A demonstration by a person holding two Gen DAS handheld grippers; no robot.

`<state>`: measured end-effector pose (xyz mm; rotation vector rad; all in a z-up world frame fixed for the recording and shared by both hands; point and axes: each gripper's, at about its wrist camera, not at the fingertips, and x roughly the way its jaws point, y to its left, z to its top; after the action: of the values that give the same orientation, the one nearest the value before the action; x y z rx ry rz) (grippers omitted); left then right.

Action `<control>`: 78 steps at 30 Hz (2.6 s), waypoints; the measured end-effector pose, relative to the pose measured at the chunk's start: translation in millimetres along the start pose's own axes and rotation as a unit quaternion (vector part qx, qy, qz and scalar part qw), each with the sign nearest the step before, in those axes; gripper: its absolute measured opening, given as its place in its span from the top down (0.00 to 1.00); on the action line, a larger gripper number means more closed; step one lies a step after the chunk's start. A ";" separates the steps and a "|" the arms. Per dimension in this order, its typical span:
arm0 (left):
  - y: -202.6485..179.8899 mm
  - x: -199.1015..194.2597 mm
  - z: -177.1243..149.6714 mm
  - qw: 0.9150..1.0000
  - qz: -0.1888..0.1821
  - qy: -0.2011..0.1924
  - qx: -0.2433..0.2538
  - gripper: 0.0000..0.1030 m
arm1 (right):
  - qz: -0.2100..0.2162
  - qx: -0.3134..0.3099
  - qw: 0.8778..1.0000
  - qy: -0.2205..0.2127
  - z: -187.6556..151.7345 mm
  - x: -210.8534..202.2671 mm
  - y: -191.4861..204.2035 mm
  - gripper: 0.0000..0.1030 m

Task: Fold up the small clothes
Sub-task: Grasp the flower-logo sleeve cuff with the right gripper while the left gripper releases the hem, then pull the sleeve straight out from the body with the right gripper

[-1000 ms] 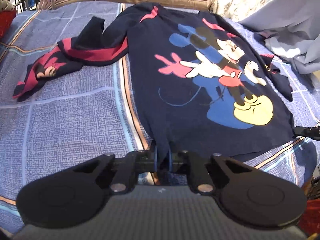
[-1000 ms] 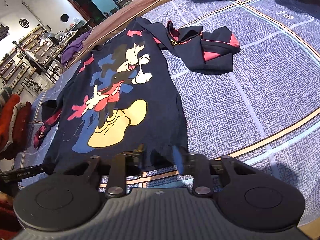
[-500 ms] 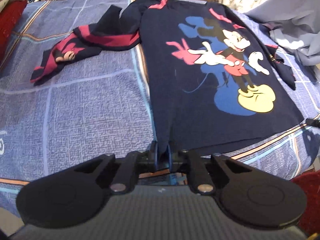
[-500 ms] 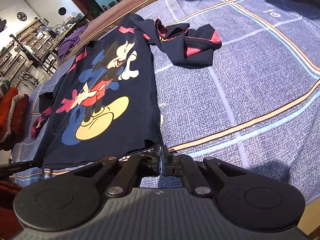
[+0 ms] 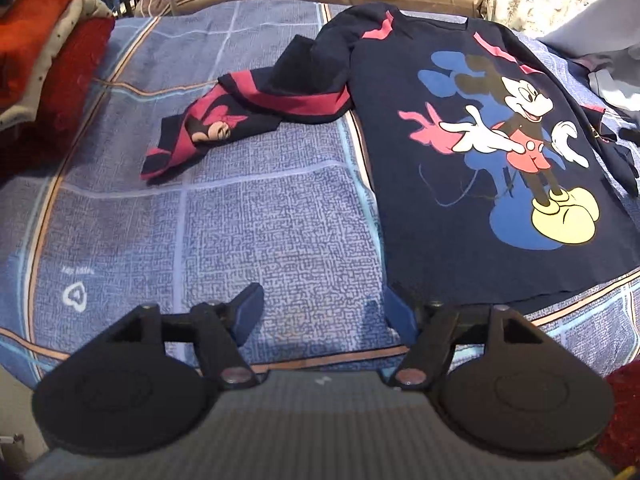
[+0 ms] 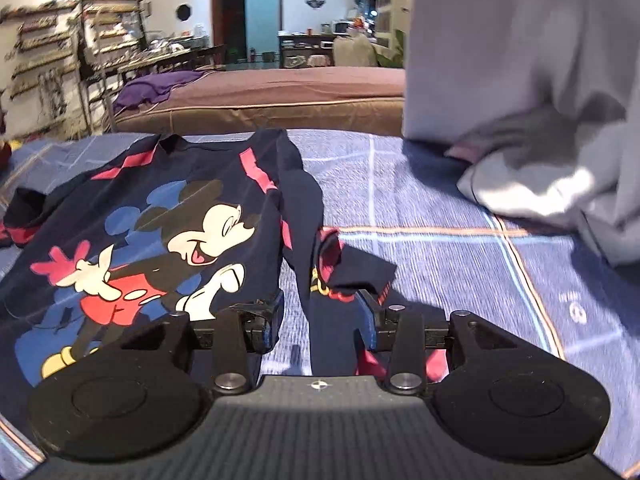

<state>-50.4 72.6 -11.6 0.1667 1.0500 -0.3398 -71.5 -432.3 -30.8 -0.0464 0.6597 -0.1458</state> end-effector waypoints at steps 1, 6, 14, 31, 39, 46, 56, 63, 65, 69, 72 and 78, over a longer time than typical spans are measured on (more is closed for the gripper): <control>-2.2 1.0 -1.1 1.000 -0.002 0.002 0.000 0.35 | -0.004 -0.019 1.000 -0.007 3.7 8.3 3.8 0.34; -19.9 2.2 -3.4 1.000 -0.015 0.006 0.014 0.34 | -0.032 -0.006 0.999 0.010 17.2 52.4 -3.4 0.36; -33.0 3.6 -0.1 0.999 -0.030 0.009 0.028 0.28 | -0.043 0.238 0.970 -0.032 -6.2 -11.9 -93.4 0.96; -84.4 1.8 29.0 0.992 -0.079 -0.012 0.094 0.26 | -0.079 0.559 0.825 -0.007 -187.7 -253.3 -173.6 0.97; -106.8 -8.7 31.8 0.988 -0.100 -0.031 0.115 0.19 | -0.213 0.327 0.918 0.064 -157.0 -240.8 -120.3 0.67; -103.2 -4.3 22.2 0.990 -0.097 -0.012 0.106 0.18 | -0.099 0.088 0.991 0.023 -119.1 -223.6 -48.7 0.66; -97.4 1.6 16.5 0.992 -0.093 0.002 0.090 0.16 | -0.165 0.000 0.973 0.164 -147.6 -157.4 -40.2 0.46; -107.9 -11.4 19.0 0.988 -0.103 -0.029 0.107 0.13 | -0.040 0.356 0.932 0.059 -143.1 -190.0 -140.0 0.91; -112.9 -6.4 19.5 0.989 -0.101 -0.019 0.110 0.13 | 0.017 0.511 0.859 0.012 -164.0 -195.8 -180.2 0.91; -121.6 -0.8 17.3 0.987 -0.111 -0.004 0.116 0.13 | 0.013 0.584 0.811 0.015 -192.0 -183.8 -222.4 0.89; -125.7 0.2 14.4 0.986 -0.112 0.000 0.122 0.13 | -0.063 0.543 0.835 0.070 -196.6 -171.0 -221.5 0.39; -127.6 4.1 14.3 0.986 -0.110 0.010 0.122 0.12 | -0.196 0.350 0.916 0.016 -173.2 -196.8 -177.3 0.21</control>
<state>-81.8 -51.8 -4.8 0.2756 1.0474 -0.6684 -352.7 -577.6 -32.2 0.5193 0.5936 -0.7665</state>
